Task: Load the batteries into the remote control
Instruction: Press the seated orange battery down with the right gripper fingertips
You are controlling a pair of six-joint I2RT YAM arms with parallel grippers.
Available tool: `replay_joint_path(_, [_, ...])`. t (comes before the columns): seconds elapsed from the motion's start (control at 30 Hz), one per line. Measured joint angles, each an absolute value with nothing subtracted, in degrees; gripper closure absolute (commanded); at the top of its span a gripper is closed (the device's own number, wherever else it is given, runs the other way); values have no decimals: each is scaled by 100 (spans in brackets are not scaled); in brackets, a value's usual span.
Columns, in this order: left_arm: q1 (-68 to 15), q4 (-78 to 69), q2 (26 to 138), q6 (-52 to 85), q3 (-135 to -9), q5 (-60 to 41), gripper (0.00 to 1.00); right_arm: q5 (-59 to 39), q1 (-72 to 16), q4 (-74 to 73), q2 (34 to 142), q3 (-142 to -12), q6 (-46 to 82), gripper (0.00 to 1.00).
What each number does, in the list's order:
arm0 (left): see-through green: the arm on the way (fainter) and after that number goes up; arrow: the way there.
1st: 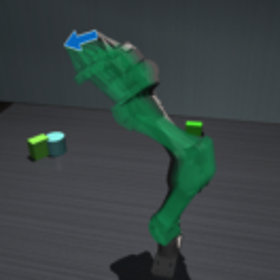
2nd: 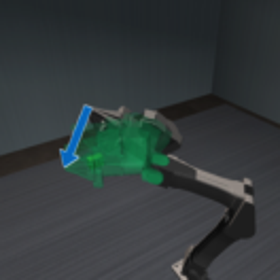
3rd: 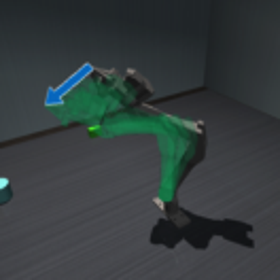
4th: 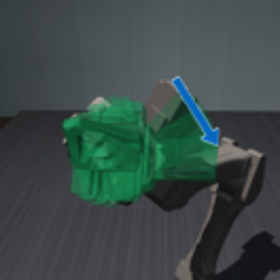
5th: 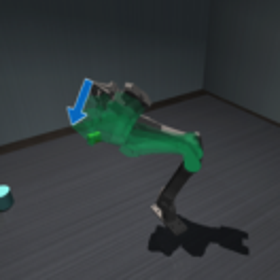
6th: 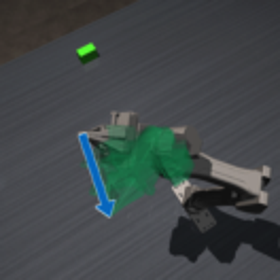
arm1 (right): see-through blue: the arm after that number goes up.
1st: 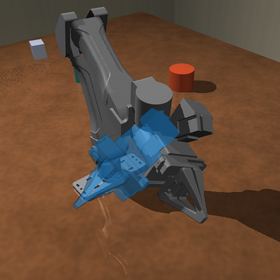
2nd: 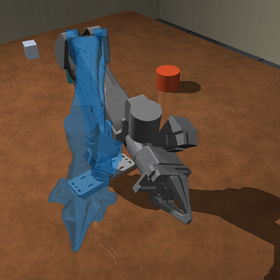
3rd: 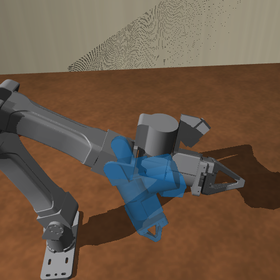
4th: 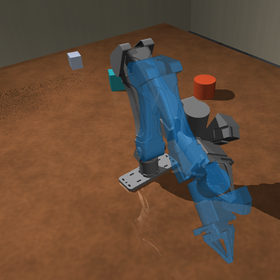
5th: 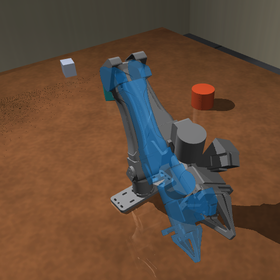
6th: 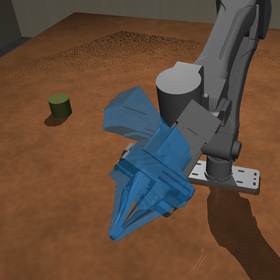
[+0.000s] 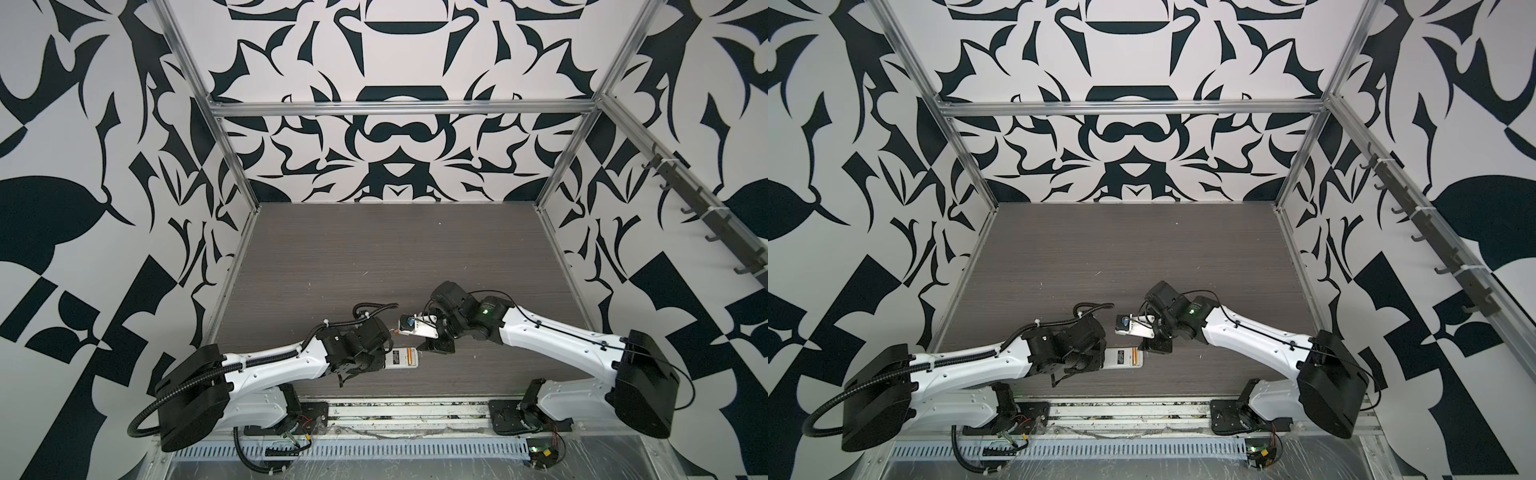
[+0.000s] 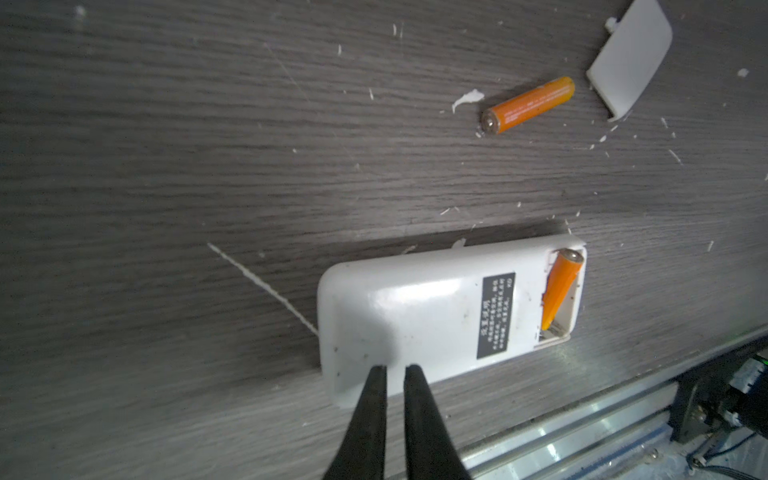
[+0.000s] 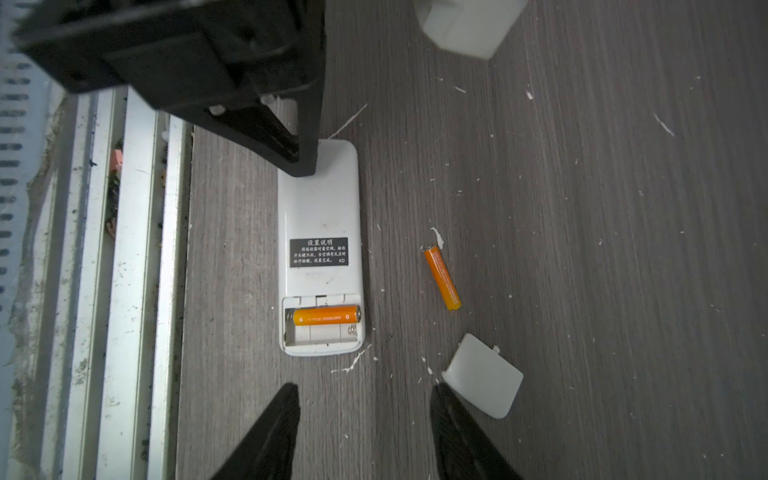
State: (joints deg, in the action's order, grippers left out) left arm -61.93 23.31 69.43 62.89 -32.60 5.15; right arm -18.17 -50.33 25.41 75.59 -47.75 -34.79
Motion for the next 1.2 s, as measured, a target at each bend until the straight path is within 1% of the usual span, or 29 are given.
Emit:
replay_joint_path(0.1, [-6184,2305,6945,6292,-3153,508,88,-1815,-5074,2451,7688,-4775,-3487,50])
replay_joint_path(0.47, [-6165,2294,6945,6289,-3146,502,89,-1841,-5083,2161,7832,-4772,-3489,54])
replay_joint_path(0.8, [-6160,2211,6932,6298,-3109,486,90,-1852,-5148,2025,8187,-4735,-3476,62])
replay_joint_path(1.2, [-6149,2143,6884,6298,-3050,467,91,-1673,-5262,1953,8473,-4722,-3498,70])
